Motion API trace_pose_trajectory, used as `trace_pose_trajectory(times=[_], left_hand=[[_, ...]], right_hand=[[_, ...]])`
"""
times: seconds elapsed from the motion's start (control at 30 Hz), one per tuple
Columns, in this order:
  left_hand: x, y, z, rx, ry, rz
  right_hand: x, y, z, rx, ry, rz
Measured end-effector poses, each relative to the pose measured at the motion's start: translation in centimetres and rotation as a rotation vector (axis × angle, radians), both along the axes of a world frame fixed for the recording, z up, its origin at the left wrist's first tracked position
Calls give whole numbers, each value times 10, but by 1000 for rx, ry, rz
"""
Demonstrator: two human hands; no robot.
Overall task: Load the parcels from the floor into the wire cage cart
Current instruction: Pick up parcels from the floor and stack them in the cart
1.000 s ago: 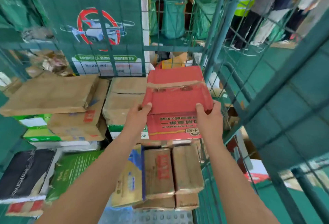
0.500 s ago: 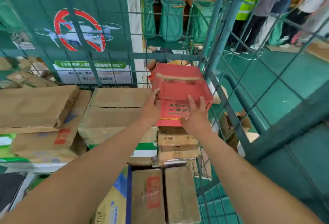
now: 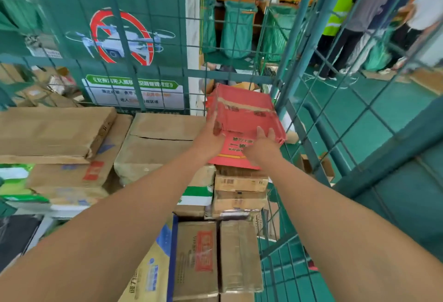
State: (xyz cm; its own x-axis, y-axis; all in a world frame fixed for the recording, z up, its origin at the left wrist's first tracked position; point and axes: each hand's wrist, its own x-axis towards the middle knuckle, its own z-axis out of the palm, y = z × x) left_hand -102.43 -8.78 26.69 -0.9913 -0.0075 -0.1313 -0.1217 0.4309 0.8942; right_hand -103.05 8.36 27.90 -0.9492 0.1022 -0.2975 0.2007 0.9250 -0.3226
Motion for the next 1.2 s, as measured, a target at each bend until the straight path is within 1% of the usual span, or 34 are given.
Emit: trace_pose_trajectory(times=[0.07, 0.13, 0.23, 0.27, 0.33, 0.37, 0.4, 0.5, 0.57, 0.6, 0.67, 0.7, 0.8, 0.9, 0.93, 0.97, 1.03, 1.1, 1.2], left_hand=[[30, -4, 16, 40, 17, 92], [61, -18, 18, 154, -62, 165], [111, -54, 13, 273, -163, 315], [124, -64, 12, 285, -180, 338], [172, -88, 13, 385, -227, 423], [201, -100, 12, 417, -249, 470], [231, -112, 10, 425, -251, 506], [321, -153, -3, 418, -228, 573], [389, -175, -8, 419, -212, 598], [425, -185, -11, 427, -199, 643], [498, -205, -20, 445, -210, 740], [540, -217, -27, 471, -223, 791], [660, -240, -42, 550, -242, 938], [788, -256, -56, 604, -237, 1117], [811, -258, -60, 615, -241, 1155], [847, -261, -66, 635, -248, 1214], [911, -264, -73, 670, -228, 1345], [967, -262, -80, 714, -205, 1460], [1040, -258, -95, 783, -192, 1622]], right_hand=[[19, -17, 14, -97, 87, 2], [50, -41, 28, -232, 84, 37], [103, -86, 36, -488, -54, 24], [115, -99, 35, -521, -103, 21], [154, -128, 29, -594, -183, -10], [180, -141, 28, -686, -235, -31], [205, -153, 25, -683, -257, -15], [277, -192, 6, -615, -310, 123], [333, -221, -5, -635, -379, 146], [363, -235, -11, -644, -426, 165], [425, -262, -20, -682, -517, 233], [460, -276, -24, -668, -547, 290], [552, -313, -47, -585, -629, 425], [657, -348, -56, -519, -781, 548], [676, -353, -55, -516, -781, 560], [706, -365, -58, -475, -786, 618], [761, -386, -63, -390, -837, 752], [812, -404, -70, -333, -902, 834], [881, -426, -86, -273, -902, 958]])
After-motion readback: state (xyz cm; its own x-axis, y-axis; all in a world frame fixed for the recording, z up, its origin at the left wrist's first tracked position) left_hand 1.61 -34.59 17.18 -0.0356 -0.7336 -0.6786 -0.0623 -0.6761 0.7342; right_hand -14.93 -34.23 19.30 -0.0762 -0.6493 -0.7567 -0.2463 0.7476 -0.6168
